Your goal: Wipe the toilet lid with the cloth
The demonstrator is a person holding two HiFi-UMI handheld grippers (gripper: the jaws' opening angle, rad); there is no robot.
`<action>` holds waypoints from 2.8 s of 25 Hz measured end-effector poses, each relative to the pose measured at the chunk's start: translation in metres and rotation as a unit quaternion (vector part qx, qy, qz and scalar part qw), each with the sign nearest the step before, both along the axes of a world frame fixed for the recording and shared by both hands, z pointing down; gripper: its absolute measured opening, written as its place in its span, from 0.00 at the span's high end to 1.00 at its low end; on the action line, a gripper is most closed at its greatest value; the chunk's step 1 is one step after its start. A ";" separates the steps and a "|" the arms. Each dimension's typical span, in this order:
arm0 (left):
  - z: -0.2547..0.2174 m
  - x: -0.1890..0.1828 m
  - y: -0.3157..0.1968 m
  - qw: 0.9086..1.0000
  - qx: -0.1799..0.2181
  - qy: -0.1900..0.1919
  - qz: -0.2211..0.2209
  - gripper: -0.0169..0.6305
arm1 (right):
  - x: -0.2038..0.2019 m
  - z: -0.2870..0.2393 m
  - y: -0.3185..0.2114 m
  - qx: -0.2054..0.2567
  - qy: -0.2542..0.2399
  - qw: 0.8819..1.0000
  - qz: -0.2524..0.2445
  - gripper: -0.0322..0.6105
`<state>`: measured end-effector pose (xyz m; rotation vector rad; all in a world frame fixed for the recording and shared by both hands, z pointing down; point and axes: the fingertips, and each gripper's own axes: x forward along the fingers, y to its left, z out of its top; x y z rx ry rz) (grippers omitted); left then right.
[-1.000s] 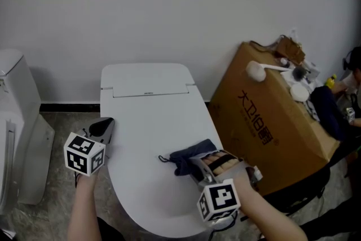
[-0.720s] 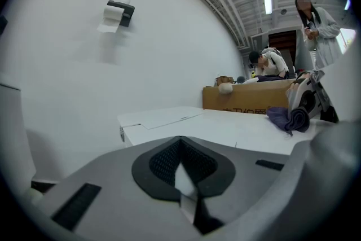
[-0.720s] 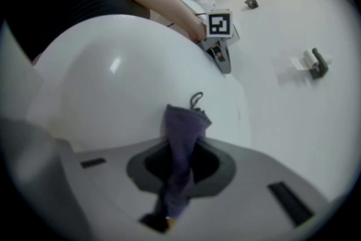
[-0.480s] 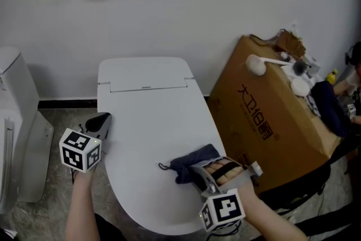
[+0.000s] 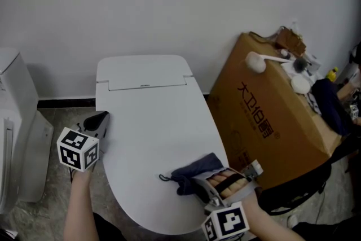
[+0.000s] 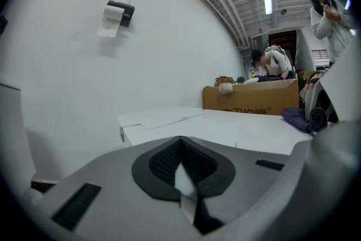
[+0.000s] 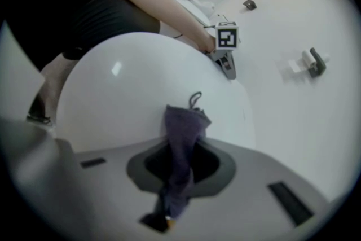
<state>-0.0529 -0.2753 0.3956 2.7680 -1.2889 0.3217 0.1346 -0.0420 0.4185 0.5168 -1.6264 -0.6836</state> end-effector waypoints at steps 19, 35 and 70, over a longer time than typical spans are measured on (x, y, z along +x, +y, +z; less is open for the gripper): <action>0.001 0.001 0.002 1.000 0.001 -0.010 -0.003 0.95 | 0.006 -0.013 0.021 -0.009 -0.054 0.998 0.025 0.85; 0.000 0.005 0.001 1.000 0.002 0.004 0.001 0.95 | -0.042 -0.071 -0.162 0.076 -0.047 0.996 0.010 0.85; -0.002 0.005 -0.005 1.000 0.014 0.013 -0.013 0.95 | -0.084 -0.002 -0.290 0.024 0.065 0.998 -0.007 0.85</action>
